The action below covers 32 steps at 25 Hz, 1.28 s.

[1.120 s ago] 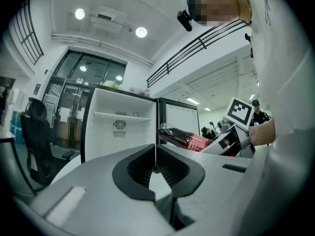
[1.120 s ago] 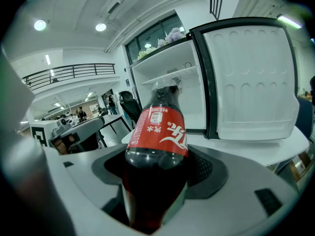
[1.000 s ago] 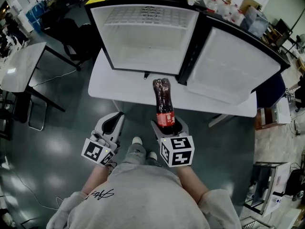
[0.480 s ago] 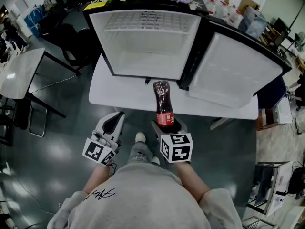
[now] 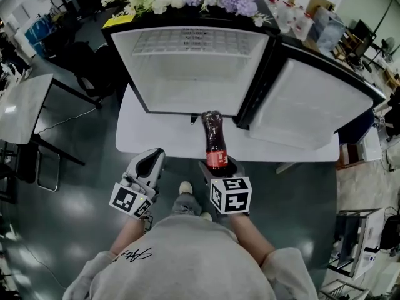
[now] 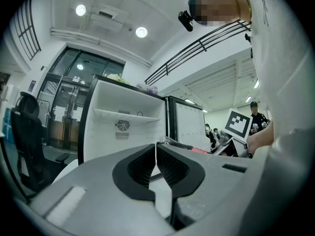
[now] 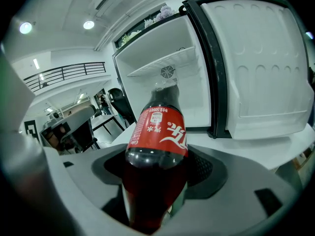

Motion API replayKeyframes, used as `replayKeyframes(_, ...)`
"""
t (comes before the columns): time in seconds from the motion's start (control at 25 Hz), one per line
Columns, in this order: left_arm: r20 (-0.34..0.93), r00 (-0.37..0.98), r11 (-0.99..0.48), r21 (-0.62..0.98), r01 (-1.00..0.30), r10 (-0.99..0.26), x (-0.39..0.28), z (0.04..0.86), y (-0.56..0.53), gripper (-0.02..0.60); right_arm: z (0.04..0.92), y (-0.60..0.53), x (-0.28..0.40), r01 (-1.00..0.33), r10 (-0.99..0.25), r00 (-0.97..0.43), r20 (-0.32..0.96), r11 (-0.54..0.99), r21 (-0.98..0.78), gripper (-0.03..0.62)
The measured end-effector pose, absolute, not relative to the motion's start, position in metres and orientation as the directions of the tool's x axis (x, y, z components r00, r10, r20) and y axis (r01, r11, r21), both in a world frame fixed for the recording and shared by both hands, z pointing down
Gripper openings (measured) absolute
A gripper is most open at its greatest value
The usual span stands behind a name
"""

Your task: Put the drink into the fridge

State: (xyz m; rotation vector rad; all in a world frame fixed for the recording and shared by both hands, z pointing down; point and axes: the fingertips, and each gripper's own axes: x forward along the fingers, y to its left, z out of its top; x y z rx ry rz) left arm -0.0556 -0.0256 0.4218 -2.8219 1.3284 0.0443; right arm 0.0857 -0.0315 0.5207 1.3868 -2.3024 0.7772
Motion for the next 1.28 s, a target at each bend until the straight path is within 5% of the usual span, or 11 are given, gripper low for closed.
replayKeyframes(1.28,-0.021,0.729,-0.729,0.031,-0.684,-0.685,-0.070,0.433,-0.143,0.012,0.574,-0.130,0.053,-0.917,-0.661,-0.398,0.635,0.276,-0.288,0.322)
